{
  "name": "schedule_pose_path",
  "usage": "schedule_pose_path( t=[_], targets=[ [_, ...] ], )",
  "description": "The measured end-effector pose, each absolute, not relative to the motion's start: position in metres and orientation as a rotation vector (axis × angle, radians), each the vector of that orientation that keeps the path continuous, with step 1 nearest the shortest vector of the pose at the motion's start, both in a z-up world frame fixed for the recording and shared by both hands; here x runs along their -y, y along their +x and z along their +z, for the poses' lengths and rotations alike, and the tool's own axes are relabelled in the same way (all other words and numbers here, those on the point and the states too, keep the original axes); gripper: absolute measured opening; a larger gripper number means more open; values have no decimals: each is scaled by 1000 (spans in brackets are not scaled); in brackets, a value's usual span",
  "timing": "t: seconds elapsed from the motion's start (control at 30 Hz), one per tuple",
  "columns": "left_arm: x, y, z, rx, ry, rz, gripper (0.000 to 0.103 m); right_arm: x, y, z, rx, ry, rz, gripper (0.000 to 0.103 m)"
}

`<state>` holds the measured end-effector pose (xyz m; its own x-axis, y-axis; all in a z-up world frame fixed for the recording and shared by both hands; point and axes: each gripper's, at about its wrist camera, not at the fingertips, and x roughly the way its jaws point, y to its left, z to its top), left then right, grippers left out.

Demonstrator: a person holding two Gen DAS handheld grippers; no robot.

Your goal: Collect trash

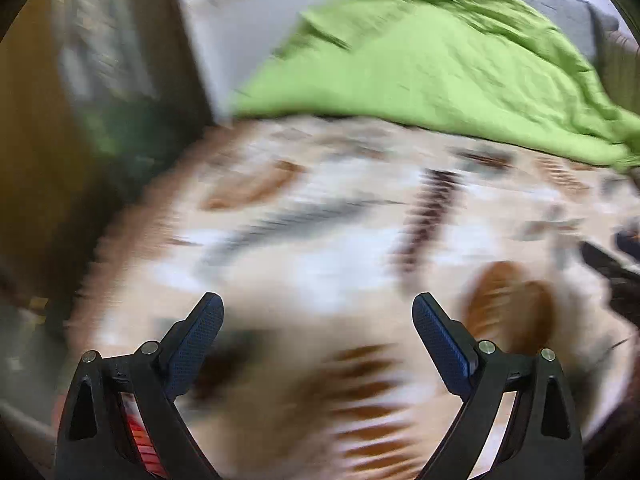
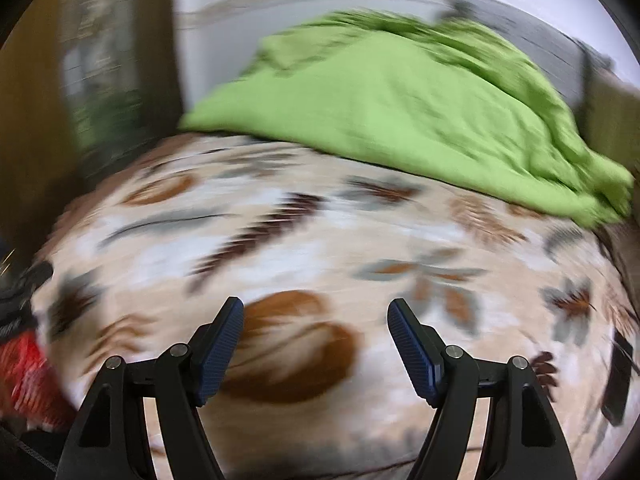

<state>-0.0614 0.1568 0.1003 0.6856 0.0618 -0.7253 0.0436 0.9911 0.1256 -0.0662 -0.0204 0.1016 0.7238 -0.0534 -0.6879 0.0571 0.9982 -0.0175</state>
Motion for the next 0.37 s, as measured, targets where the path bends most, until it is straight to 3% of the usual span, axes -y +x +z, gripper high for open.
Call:
schedule_pose_path(
  t=[0.13,0.37],
  targets=[
    [-105,-25,63,-939,71,-90,95,78,-44,88,-797,78,-186,79],
    [-53,16,11,-979,123,-119,95,143,-21,56,-930,228,-338,82]
  ],
)
